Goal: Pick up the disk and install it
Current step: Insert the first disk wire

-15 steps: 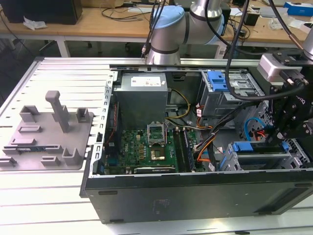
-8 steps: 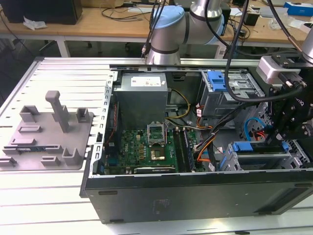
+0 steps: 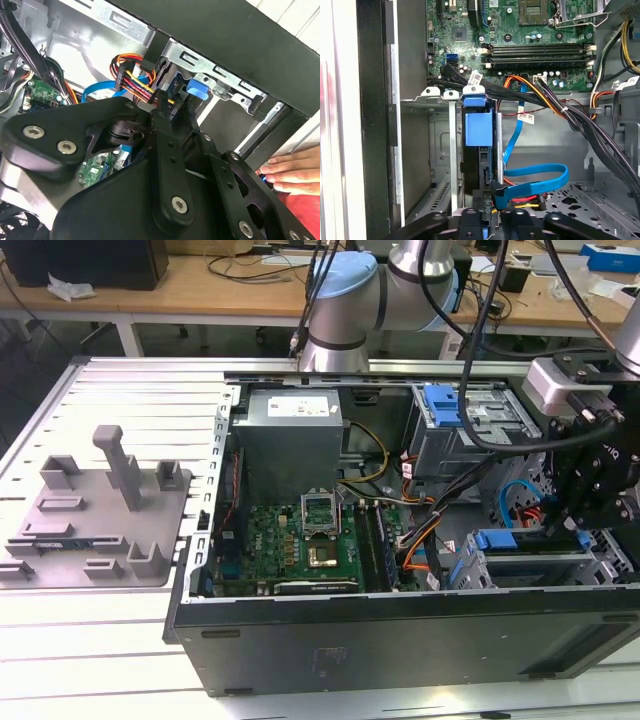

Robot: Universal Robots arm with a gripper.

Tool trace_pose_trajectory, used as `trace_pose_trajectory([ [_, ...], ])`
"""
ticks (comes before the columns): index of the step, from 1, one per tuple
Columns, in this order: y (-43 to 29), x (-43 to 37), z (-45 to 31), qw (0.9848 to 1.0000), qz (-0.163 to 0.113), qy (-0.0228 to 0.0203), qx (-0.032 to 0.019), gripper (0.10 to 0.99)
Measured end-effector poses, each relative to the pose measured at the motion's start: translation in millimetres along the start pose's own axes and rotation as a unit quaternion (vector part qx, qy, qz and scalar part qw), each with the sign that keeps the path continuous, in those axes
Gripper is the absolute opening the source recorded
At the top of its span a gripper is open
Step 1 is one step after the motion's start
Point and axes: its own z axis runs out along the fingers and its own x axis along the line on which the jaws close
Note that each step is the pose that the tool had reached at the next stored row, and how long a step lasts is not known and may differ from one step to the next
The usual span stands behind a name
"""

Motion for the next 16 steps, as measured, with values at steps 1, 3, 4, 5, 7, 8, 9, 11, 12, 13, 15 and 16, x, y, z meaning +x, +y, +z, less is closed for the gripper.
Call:
trace_pose_trajectory([
  [1, 0.0, 0.2, -2.2, 1.0, 0.0, 0.0, 0.0, 0.306],
  [3, -0.1, 0.2, -8.1, 1.0, 0.0, 0.0001, 0.0, 0.306],
  [4, -0.2, 0.2, -10.8, 1.0, 0.0, 0.0001, 0.0, 0.306],
  [5, -0.2, 0.3, -12.6, 1.0, 0.0, 0.0001, 0.0, 0.306],
  [7, -0.3, 0.4, -17.5, 1.0, 0.0, 0.0002, 0.0, 0.306],
  [8, -0.3, 0.5, -19.4, 1.0, 0.0, 0.0003, 0.0, 0.306],
  [9, -0.3, 0.5, -22.2, 1.0, 0.0, 0.0005, 0.0, 0.306],
  [11, -0.5, 0.4, -26.3, 1.0, 0.0, 0.0007, 0.0, 0.306],
  [12, -0.6, 0.4, -28.1, 1.0, 0.0, 0.0009, 0.0, 0.306],
  [13, -0.7, 0.5, -29.5, 1.0, 0.0, 0.0008, 0.0, 0.306],
  [15, -0.8, 0.5, -31.5, 1.0, 0.0, 0.001, 0.0001, 0.306],
  [16, -0.9, 0.5, -32.3, 1.0, 0.0, 0.001, 0.0001, 0.306],
])
